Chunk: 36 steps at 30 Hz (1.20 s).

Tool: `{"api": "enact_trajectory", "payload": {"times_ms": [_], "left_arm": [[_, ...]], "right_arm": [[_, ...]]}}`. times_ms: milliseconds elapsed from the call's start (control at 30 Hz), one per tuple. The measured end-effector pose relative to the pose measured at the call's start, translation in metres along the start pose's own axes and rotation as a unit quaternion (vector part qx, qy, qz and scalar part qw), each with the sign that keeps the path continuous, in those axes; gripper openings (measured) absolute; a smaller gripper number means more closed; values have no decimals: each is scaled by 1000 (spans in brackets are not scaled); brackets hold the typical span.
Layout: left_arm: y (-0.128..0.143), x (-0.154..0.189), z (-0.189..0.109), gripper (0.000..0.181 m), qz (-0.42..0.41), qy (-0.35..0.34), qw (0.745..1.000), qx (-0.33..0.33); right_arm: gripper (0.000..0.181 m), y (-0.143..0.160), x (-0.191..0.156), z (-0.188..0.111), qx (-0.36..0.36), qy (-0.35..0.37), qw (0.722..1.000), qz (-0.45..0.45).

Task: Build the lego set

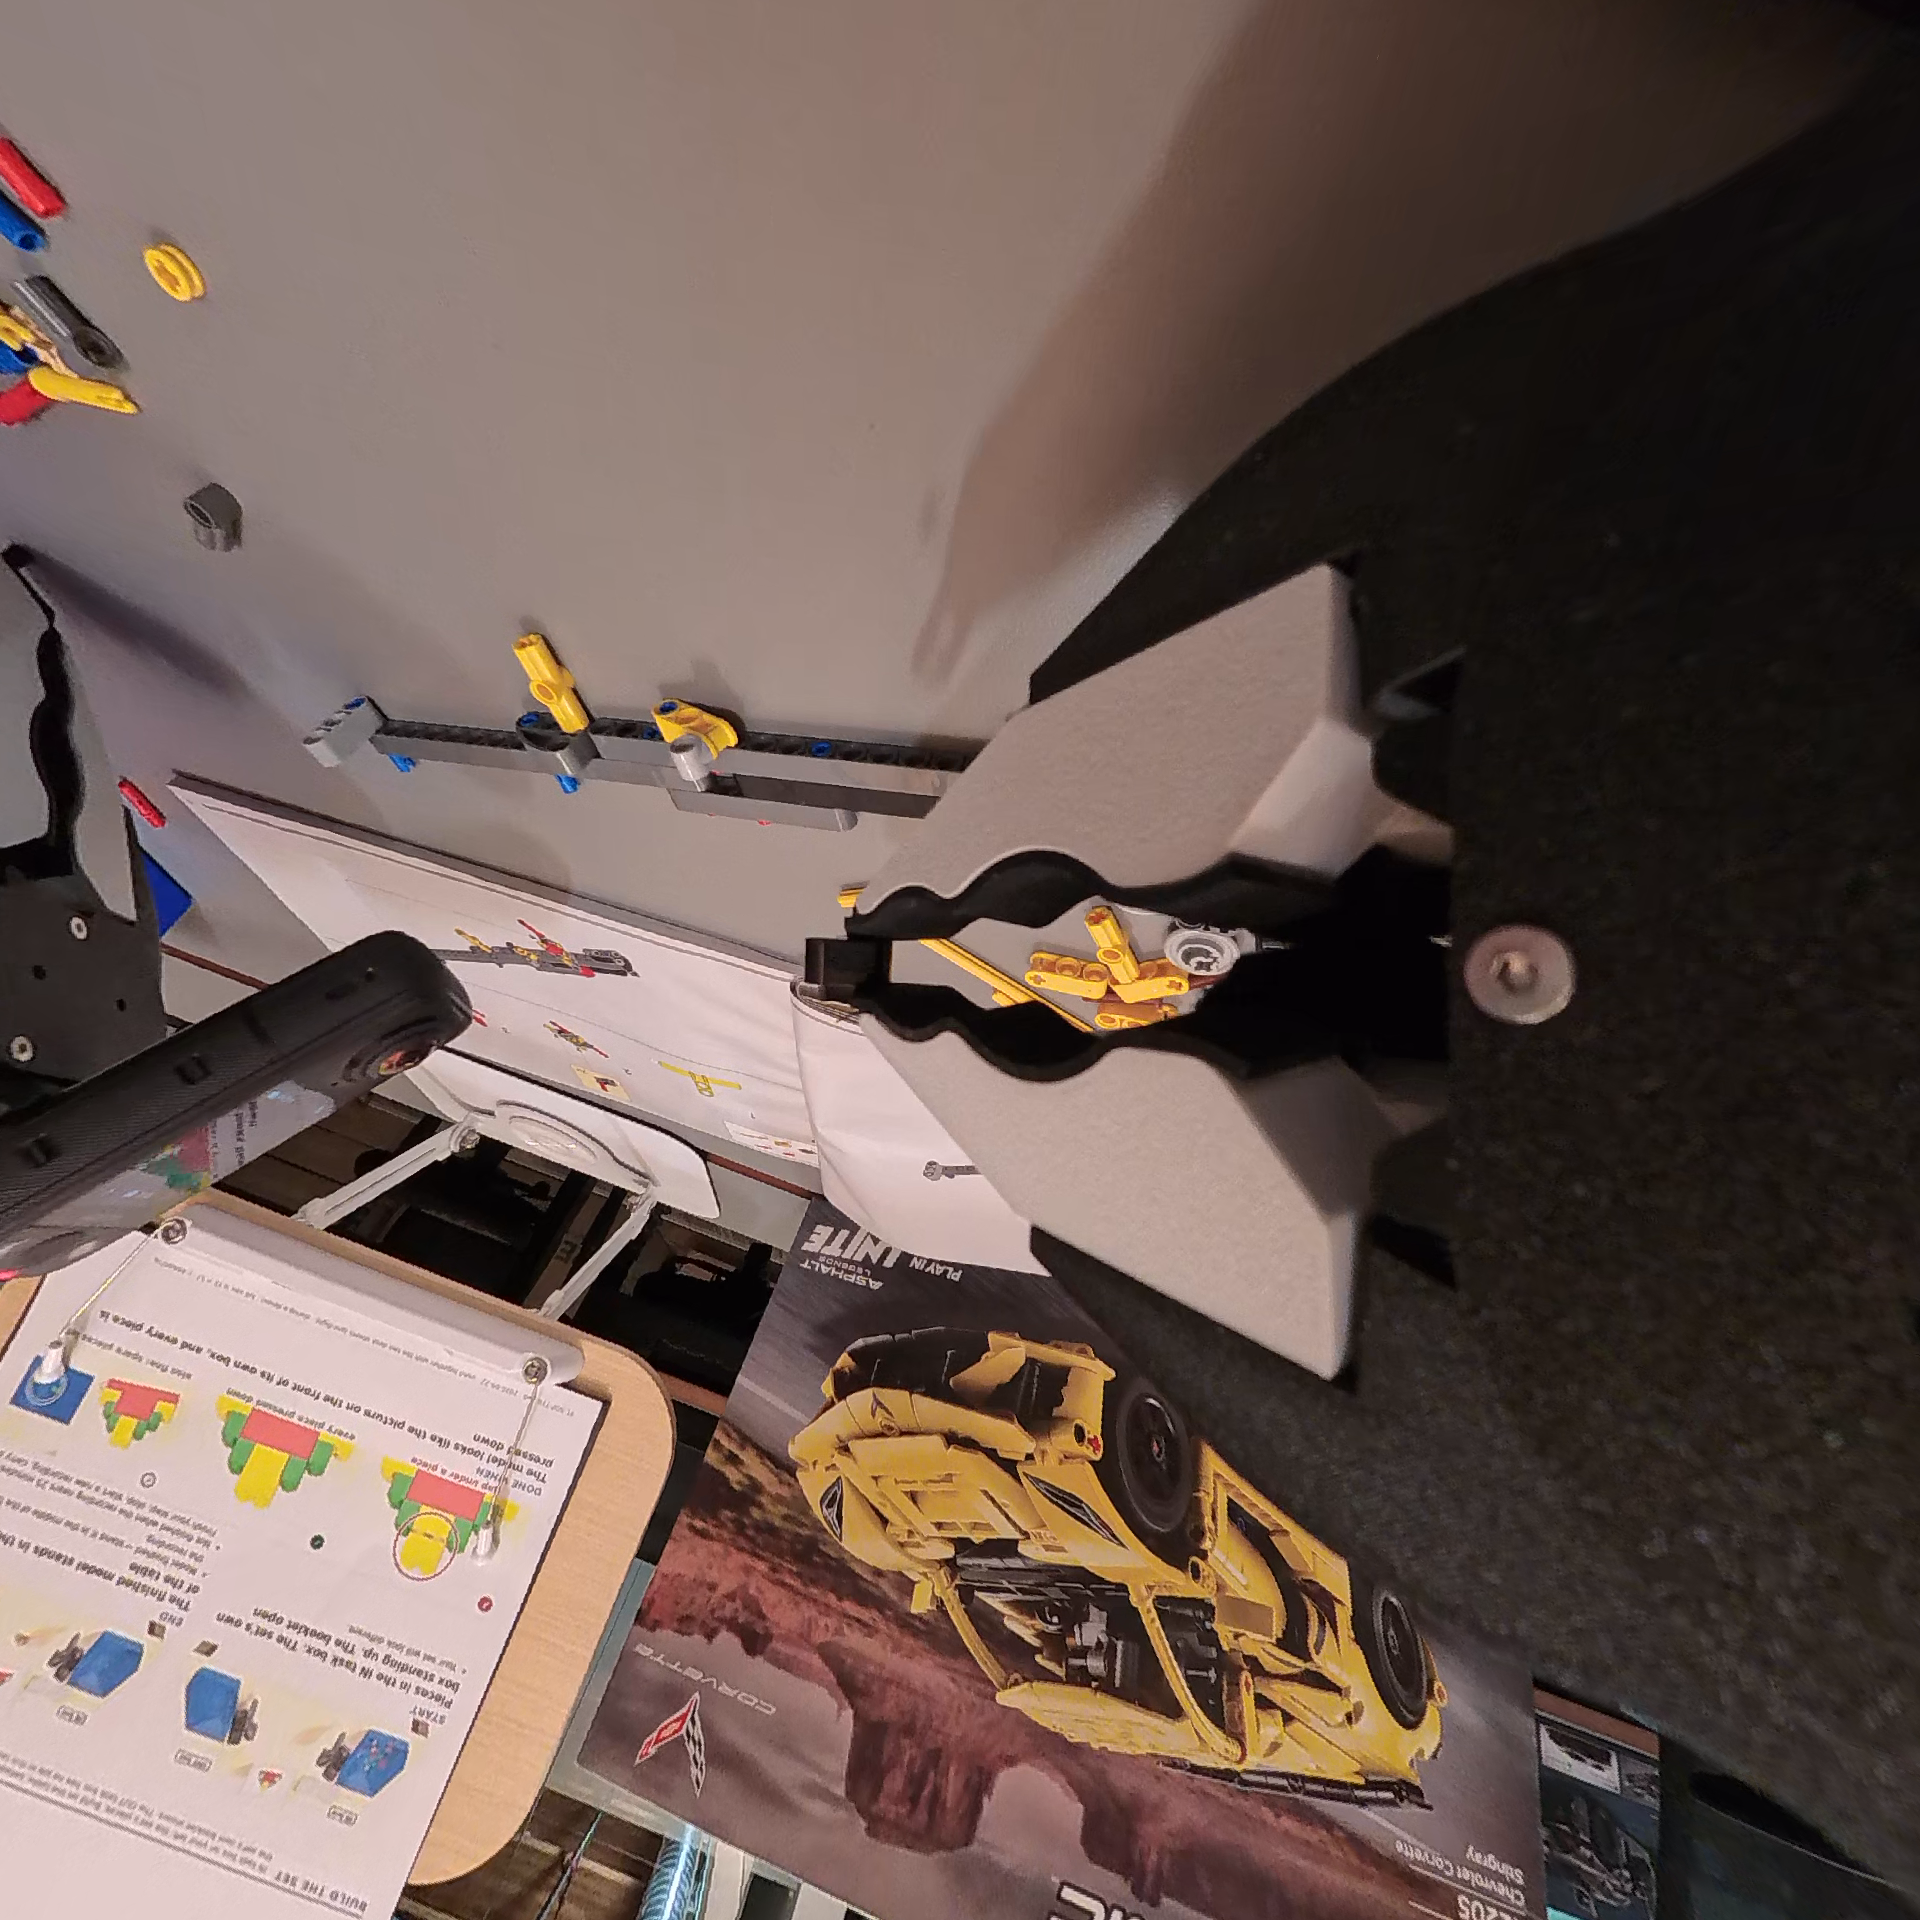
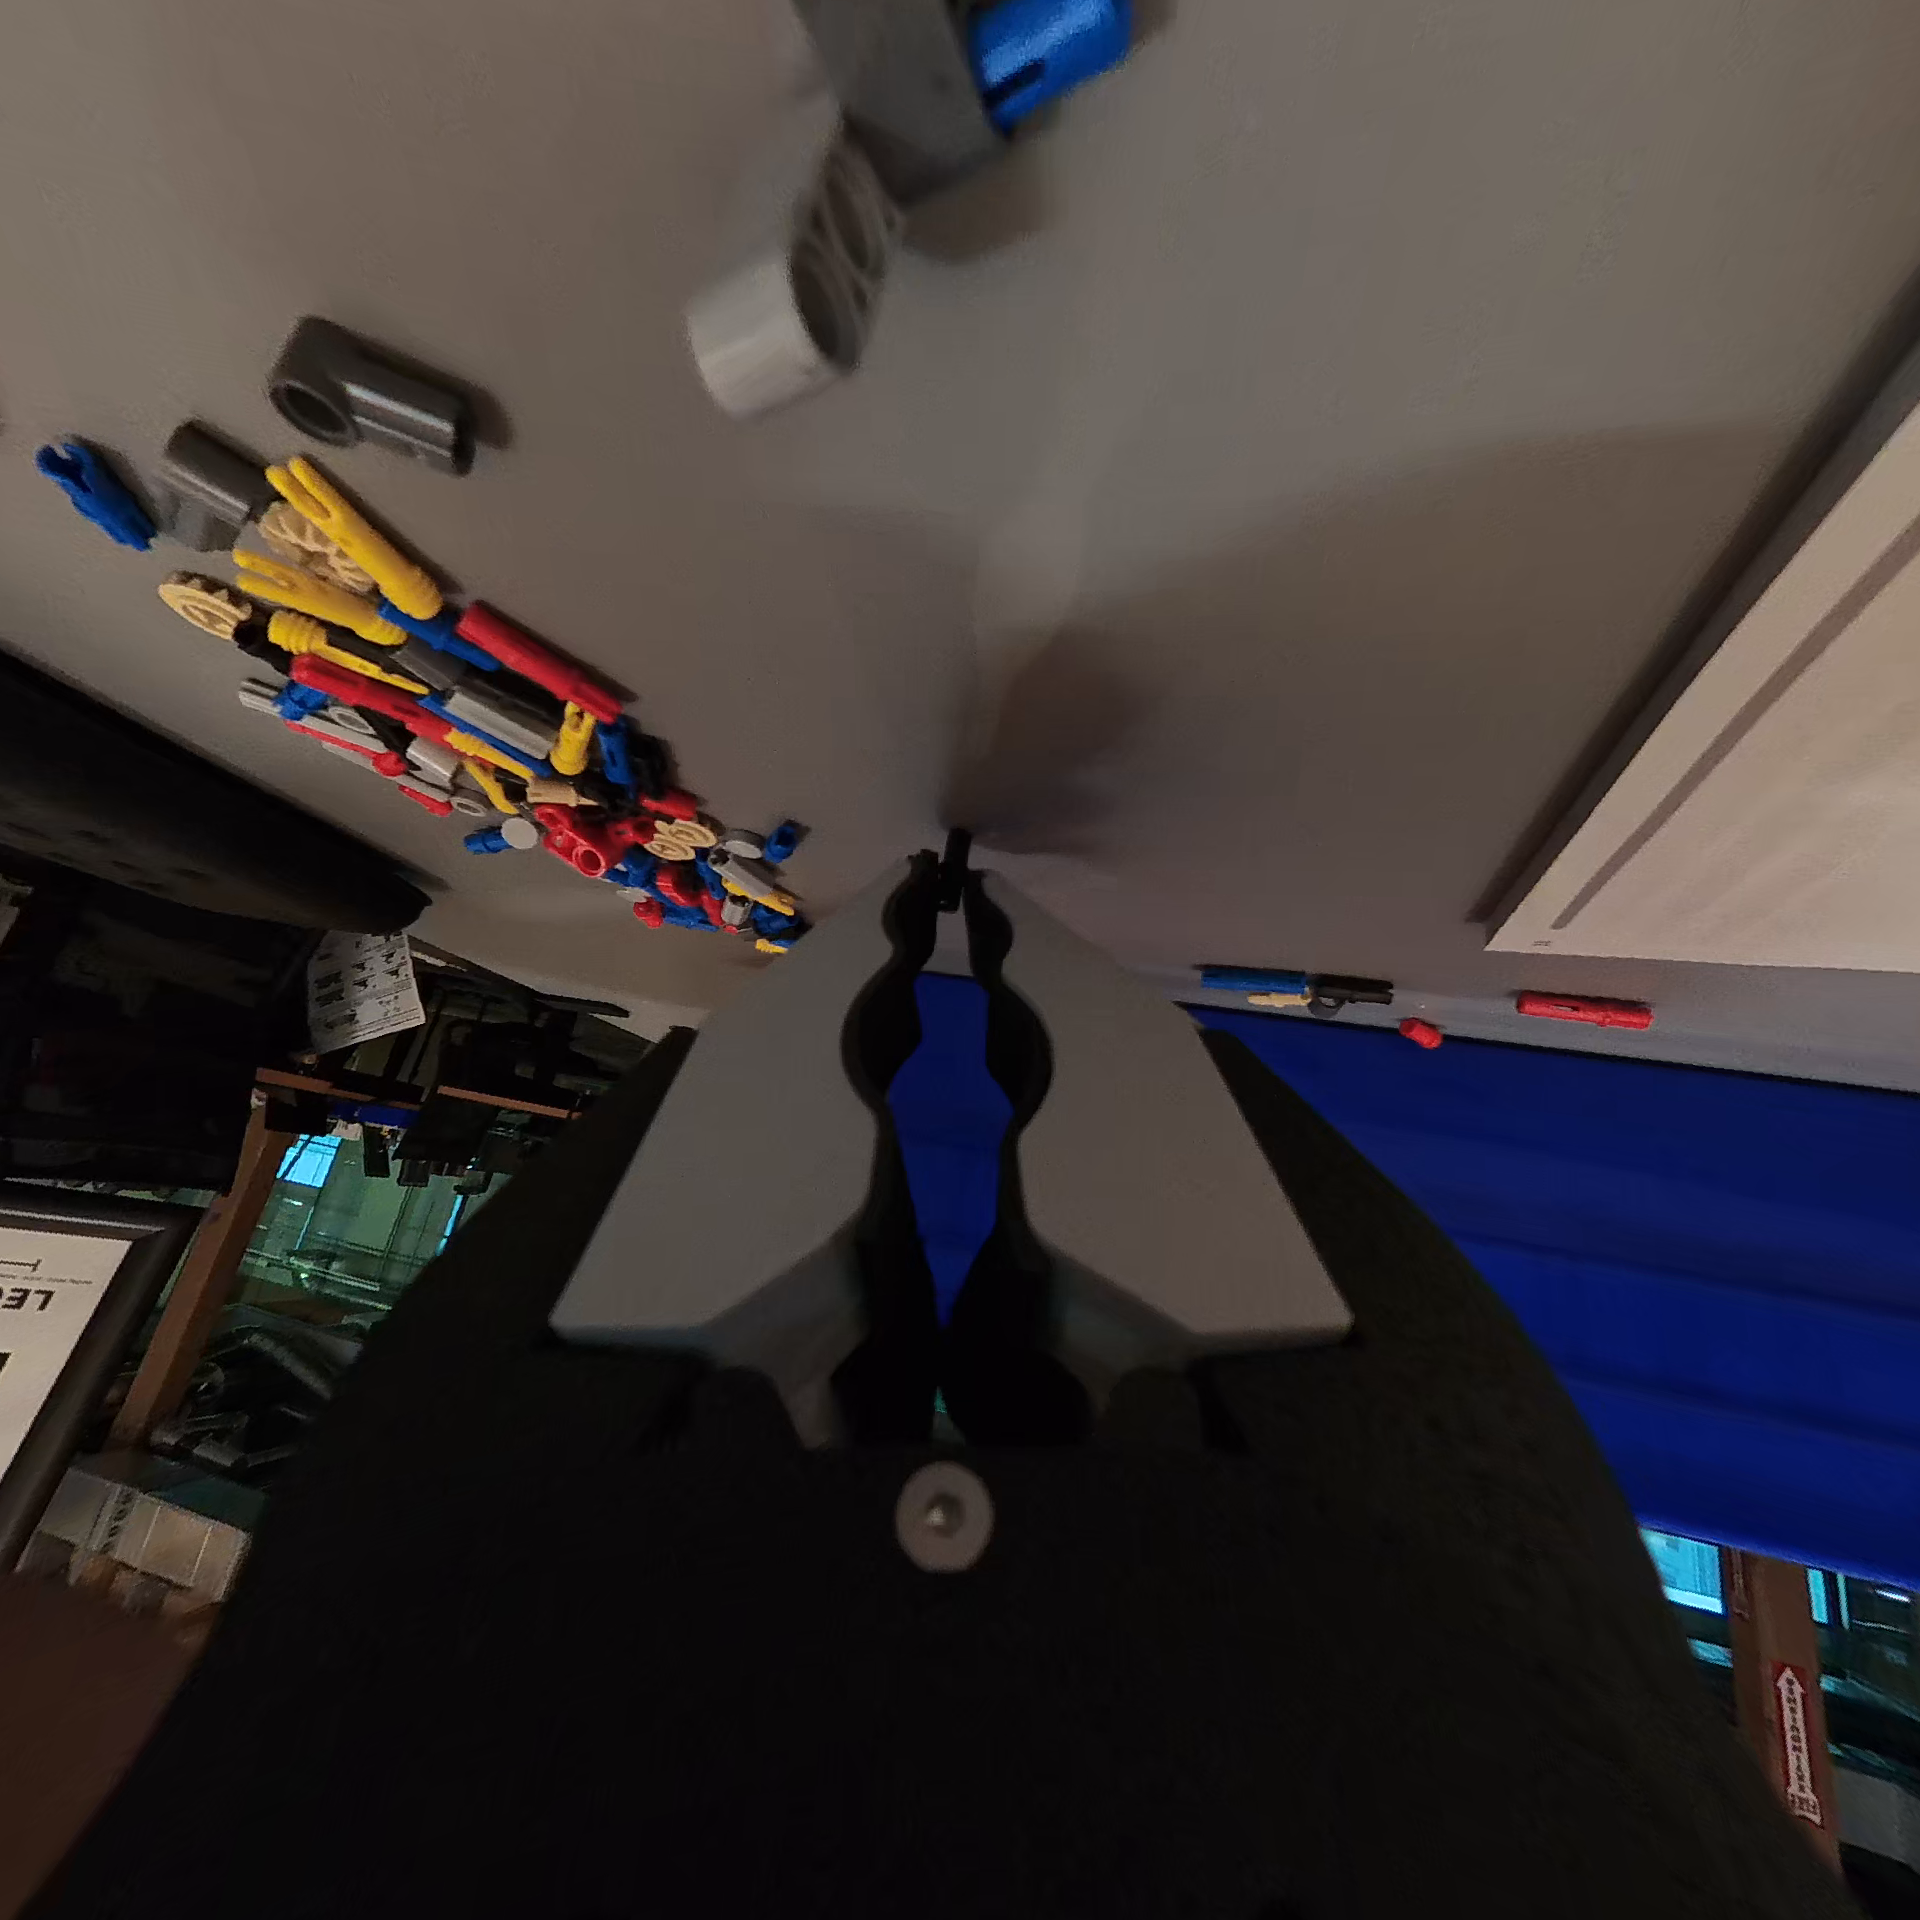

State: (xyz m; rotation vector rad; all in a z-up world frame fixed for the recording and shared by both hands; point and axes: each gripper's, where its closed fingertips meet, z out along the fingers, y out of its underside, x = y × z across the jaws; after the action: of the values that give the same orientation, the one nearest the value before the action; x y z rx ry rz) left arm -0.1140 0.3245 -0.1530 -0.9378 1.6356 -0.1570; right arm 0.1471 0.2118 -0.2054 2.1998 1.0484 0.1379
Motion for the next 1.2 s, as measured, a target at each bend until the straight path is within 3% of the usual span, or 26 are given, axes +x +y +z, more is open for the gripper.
{"api": "enact_trajectory", "payload": {"times_ms": [467,567,633,700,833,867,1000,1133,1200], "left_arm": [[0,1,0,7,1,0,1000,0],[1,1,0,7,2,0,1000,-1],[1,0,0,7,2,-2,1000,0],[0,-1,-1,7,0,-2,1000,1],[-4,-3,-2,7,-24,3,1000,13],[-4,-2,-2,7,-31,7,999,16],[-2,-2,-1,7,-35,9,999,12],[-4,0,-1,6,-36,12,999,13],[-2,1,0,7,-34,14,999,8]], "right_arm": [[3,-6,2,1,31,23,999,-19],[3,-9,5,-7,77,46,995,-31],[2,-18,6,-21,154,68,985,-41],[0,-39,0,-48,291,87,951,-51],[0,-67,-29,-110,542,83,835,-33],[0,-70,-31,-116,570,93,816,-17],[1,-70,-13,-91,541,177,820,67],[6,-69,11,-107,629,159,742,168],[17,-72,28,-97,634,133,732,212]]}}
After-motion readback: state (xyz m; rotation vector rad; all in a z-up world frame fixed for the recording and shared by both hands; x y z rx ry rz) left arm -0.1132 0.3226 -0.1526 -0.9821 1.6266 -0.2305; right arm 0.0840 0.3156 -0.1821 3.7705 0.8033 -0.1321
